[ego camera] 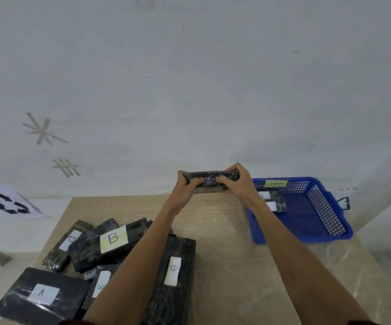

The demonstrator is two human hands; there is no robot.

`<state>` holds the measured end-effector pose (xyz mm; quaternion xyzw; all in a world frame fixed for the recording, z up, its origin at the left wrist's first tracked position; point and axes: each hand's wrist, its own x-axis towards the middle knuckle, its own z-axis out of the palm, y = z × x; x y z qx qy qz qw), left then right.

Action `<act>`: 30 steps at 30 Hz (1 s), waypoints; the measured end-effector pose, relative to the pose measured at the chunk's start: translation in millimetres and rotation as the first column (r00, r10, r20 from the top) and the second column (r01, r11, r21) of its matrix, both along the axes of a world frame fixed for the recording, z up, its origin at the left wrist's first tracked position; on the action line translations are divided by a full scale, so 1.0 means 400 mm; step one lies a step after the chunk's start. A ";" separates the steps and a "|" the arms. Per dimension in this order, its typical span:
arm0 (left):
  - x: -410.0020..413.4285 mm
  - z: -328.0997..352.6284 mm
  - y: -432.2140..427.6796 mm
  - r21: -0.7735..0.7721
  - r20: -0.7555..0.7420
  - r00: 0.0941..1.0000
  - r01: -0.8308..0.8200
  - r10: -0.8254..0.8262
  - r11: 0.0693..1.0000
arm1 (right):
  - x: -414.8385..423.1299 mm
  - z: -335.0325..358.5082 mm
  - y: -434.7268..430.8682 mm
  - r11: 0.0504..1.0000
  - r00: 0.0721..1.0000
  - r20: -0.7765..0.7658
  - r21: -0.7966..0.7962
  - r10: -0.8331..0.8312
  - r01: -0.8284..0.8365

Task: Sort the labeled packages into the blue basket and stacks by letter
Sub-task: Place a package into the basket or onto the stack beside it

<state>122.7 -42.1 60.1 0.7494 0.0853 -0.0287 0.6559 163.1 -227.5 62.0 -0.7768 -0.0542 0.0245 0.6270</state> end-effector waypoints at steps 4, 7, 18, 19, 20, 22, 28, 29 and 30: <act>0.005 0.017 0.001 -0.025 -0.002 1.000 0.001 -0.001 1.000 | 0.010 0.003 0.003 1.000 1.000 0.015 -0.008 -0.001 0.001; 0.009 0.019 0.008 -0.028 -0.016 1.000 0.005 -0.005 1.000 | 0.012 0.004 -0.004 0.999 0.998 0.049 -0.040 0.026 -0.024; 0.011 -0.003 -0.002 0.129 -0.014 0.997 0.081 -0.080 0.988 | 0.012 -0.017 -0.003 0.581 0.956 0.165 -0.814 0.242 -0.006; 0.007 0.003 -0.001 0.133 -0.020 0.994 0.107 -0.105 0.985 | 0.010 -0.024 -0.004 0.561 0.953 0.180 -0.827 0.242 0.014; 0.005 0.008 0.003 0.120 -0.030 0.992 0.126 -0.123 0.985 | 0.009 -0.030 -0.008 0.552 0.952 0.180 -0.834 0.247 0.015; 0.002 0.013 0.017 0.086 -0.039 0.990 0.138 -0.136 0.987 | 0.013 -0.045 -0.024 0.583 0.958 0.149 -0.812 0.244 -0.022; -0.003 0.022 0.053 -0.006 -0.050 0.998 0.033 -0.033 0.999 | 0.004 -0.071 -0.060 0.912 0.965 0.117 -0.369 0.235 -0.178; -0.006 0.024 0.054 -0.047 -0.036 0.999 0.039 -0.041 0.998 | 0.001 -0.067 -0.058 0.924 0.962 0.115 -0.329 0.247 -0.198; -0.008 0.025 0.054 -0.087 -0.015 0.998 0.055 -0.056 0.995 | -0.003 -0.063 -0.056 0.924 0.959 0.112 -0.316 0.261 -0.215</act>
